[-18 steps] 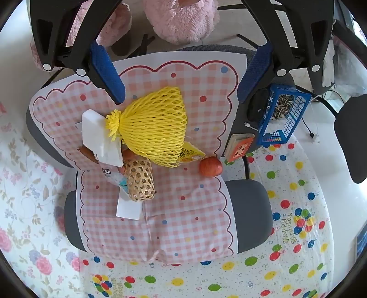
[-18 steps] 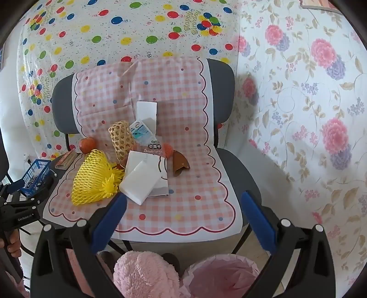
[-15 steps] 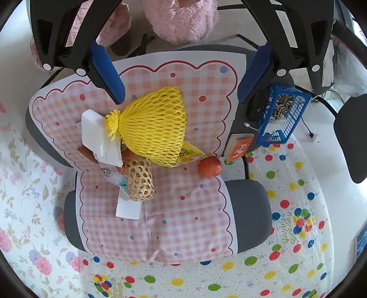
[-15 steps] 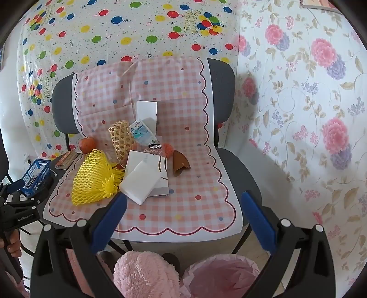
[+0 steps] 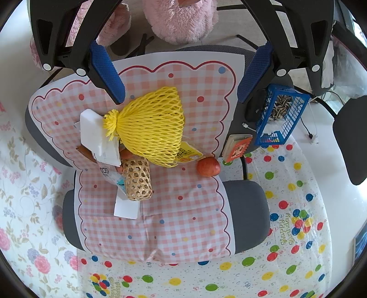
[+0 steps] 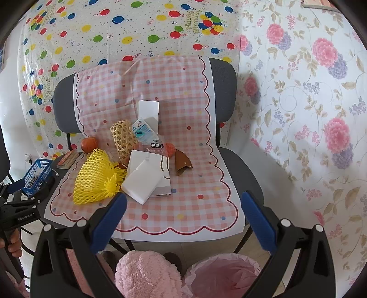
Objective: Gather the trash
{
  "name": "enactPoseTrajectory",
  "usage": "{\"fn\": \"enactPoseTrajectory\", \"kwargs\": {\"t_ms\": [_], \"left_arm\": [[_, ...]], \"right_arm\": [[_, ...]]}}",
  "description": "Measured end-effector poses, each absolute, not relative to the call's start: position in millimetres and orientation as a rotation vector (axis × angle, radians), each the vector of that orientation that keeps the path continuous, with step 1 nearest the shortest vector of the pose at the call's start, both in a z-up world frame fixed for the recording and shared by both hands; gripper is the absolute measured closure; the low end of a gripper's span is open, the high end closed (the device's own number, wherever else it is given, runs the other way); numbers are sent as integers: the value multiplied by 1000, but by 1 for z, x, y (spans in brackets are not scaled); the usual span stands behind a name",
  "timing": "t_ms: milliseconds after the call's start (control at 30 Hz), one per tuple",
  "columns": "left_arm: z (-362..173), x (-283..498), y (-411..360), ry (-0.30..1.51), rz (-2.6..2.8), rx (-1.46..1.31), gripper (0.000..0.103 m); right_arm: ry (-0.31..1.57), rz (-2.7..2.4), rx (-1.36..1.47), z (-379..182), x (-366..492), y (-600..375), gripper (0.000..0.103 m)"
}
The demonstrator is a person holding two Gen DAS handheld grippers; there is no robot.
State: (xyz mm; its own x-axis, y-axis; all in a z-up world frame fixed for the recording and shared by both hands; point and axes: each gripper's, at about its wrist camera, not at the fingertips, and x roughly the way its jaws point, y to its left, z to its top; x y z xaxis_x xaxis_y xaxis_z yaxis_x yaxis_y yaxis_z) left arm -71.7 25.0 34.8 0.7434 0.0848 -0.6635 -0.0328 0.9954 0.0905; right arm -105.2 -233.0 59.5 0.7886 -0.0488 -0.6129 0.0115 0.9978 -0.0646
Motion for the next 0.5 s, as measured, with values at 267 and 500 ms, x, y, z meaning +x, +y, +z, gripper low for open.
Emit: {"fn": "enactPoseTrajectory", "kwargs": {"t_ms": [267, 500], "left_arm": [[35, -72, 25, 730, 64, 75, 6], [35, -72, 25, 730, 64, 74, 6]], "right_arm": [[661, -31, -55, 59, -106, -234, 6], [662, -32, -57, 60, -107, -234, 6]]}}
